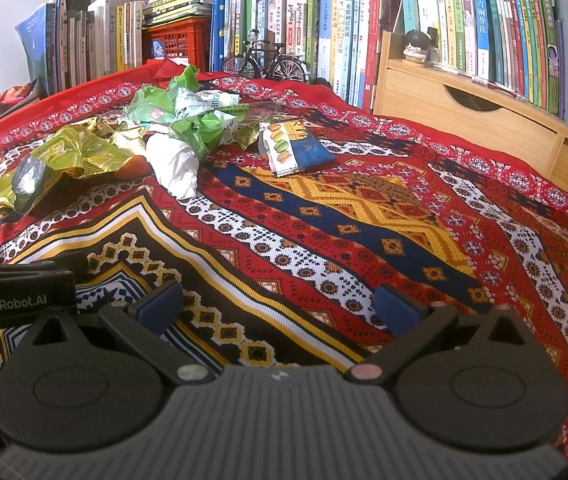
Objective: Organize books
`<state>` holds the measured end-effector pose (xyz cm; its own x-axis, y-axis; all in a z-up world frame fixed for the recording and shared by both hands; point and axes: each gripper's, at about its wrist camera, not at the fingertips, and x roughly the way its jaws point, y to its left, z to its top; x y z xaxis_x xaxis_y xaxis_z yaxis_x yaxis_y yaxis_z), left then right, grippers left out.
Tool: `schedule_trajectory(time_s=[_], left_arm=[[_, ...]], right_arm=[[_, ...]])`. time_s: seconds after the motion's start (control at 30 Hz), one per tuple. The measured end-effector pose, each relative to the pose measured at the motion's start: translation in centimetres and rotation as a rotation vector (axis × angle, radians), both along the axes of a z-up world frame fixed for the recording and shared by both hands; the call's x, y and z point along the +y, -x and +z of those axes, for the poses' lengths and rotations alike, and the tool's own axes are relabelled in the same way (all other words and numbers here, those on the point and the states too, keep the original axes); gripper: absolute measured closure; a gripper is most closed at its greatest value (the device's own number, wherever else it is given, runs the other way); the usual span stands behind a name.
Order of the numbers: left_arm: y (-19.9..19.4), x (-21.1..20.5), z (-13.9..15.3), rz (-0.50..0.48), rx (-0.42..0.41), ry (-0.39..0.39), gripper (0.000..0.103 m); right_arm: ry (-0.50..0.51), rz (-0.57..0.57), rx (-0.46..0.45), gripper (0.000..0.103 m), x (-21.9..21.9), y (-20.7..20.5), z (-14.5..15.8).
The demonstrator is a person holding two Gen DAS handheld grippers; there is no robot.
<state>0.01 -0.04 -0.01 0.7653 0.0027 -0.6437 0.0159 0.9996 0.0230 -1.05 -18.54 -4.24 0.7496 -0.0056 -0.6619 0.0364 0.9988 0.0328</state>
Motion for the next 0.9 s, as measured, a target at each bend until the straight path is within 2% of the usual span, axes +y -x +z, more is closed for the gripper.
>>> schedule_trajectory(time_s=[0.77,0.9], left_arm=[[0.0,0.01,0.0,0.0,0.0,0.0,0.0],[-0.17,0.59,0.33,-0.029,-0.002,0.032,0.0]], right_arm=[[0.001,0.0,0.0,0.0,0.31,-0.07,0.24],[0.019,0.007,0.0,0.0,0.22,-0.09,0.43]])
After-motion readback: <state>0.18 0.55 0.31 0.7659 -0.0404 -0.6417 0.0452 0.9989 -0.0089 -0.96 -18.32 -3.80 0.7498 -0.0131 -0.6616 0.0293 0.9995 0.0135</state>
